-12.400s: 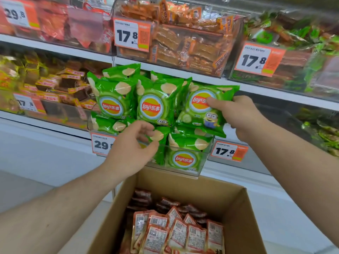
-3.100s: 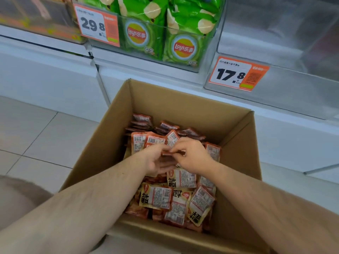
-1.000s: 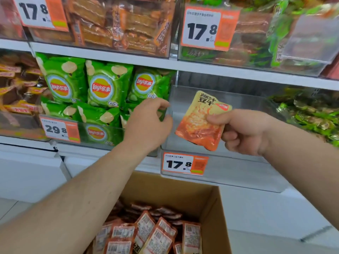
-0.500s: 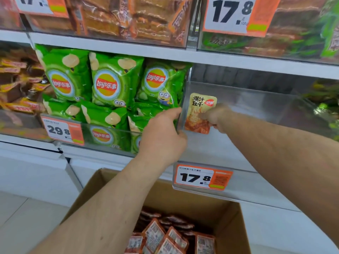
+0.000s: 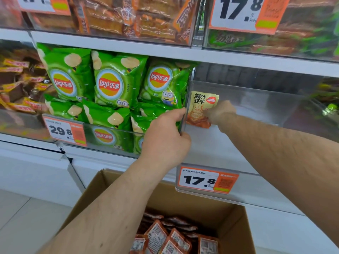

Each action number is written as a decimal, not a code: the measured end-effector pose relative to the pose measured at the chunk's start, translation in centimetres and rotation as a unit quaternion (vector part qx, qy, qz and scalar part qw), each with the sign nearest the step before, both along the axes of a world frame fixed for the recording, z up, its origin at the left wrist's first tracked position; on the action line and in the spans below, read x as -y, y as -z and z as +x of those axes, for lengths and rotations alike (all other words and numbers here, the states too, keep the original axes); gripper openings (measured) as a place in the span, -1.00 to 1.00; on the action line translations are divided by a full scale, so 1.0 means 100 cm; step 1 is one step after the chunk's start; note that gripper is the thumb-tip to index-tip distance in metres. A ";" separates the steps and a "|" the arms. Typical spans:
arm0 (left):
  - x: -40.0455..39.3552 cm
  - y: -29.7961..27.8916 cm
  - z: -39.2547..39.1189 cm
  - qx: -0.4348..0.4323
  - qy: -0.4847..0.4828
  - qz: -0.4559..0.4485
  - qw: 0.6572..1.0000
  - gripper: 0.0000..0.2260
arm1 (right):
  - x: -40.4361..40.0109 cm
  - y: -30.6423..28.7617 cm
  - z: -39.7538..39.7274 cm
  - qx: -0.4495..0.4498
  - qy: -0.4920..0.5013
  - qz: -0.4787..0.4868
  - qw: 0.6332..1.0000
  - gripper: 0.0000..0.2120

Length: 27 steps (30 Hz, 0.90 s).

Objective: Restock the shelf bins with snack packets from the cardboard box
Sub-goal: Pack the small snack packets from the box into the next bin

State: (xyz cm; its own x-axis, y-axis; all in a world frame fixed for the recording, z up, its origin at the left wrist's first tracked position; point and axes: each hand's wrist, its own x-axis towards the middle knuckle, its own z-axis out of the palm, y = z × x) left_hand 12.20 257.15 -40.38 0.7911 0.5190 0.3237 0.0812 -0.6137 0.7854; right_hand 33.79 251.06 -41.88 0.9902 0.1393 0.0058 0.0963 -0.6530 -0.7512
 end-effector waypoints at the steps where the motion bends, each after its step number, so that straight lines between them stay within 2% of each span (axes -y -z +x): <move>1: 0.000 0.000 0.000 -0.002 0.000 0.000 1.000 -0.49 | 0.000 -0.001 0.000 -0.008 -0.003 0.000 1.000 -0.71; 4: 0.001 0.000 0.001 0.000 0.002 -0.004 1.000 -0.48 | -0.002 0.000 0.002 -0.010 -0.007 -0.003 1.000 -0.78; 10: -0.001 0.001 0.001 0.001 -0.002 -0.003 1.000 -0.49 | -0.007 0.000 0.000 -0.003 0.042 0.000 0.999 -0.76; 16: -0.001 0.003 0.001 0.008 -0.004 -0.008 1.000 -0.49 | -0.003 -0.002 -0.001 0.012 -0.001 -0.052 0.999 -0.76; 24: 0.002 0.003 -0.001 0.006 -0.013 -0.010 1.000 -0.50 | 0.006 -0.003 -0.003 -0.033 -0.026 -0.028 0.999 -0.71; 27: 0.001 0.002 -0.001 0.012 -0.003 -0.022 1.000 -0.48 | 0.011 -0.008 -0.009 -0.029 -0.031 -0.065 0.997 -0.72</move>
